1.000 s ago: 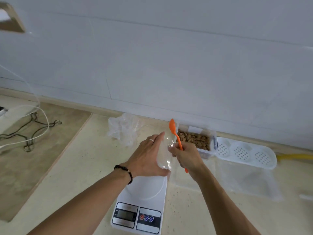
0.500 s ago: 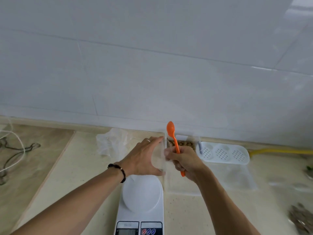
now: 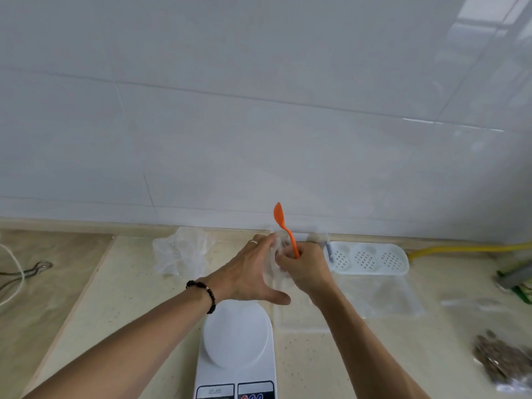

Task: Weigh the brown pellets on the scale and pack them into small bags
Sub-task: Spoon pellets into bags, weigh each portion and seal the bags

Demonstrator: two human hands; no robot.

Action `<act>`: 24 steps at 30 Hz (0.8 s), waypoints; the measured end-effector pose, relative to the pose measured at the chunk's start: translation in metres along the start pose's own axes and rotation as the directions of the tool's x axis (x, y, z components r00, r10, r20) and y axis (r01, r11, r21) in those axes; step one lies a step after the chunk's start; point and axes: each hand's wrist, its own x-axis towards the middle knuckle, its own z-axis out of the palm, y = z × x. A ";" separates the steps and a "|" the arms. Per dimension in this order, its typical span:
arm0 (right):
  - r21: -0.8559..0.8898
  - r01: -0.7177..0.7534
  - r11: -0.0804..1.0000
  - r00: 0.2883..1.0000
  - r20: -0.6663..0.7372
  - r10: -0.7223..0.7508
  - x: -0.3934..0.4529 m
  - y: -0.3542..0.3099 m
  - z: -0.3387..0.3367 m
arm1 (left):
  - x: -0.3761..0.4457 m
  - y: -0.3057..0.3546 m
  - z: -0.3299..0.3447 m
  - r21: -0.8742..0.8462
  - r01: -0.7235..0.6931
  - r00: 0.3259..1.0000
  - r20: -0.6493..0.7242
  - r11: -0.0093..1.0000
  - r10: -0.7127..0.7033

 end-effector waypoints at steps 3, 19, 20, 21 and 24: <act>-0.029 0.004 1.000 0.998 -0.060 -0.006 0.006 0.009 -0.001 | 0.005 -0.005 0.004 -0.018 -0.005 0.998 -0.056 1.000 0.004; -0.147 -0.107 0.983 0.989 -0.116 0.091 0.020 0.042 -0.055 | 0.036 -0.040 0.011 0.157 0.067 0.980 -0.196 0.985 -0.035; -0.149 -0.102 0.984 0.985 -0.152 0.079 0.022 0.046 -0.059 | 0.040 -0.041 0.013 0.172 0.080 0.983 -0.180 0.982 -0.049; -0.169 -0.104 0.980 0.978 -0.198 0.070 0.026 0.049 -0.063 | 0.045 -0.042 0.015 0.189 0.099 0.985 -0.157 0.977 -0.069; -0.200 -0.143 0.969 0.939 -0.336 0.069 0.040 0.060 -0.073 | 0.059 -0.050 0.022 0.237 0.147 0.987 -0.103 0.960 -0.126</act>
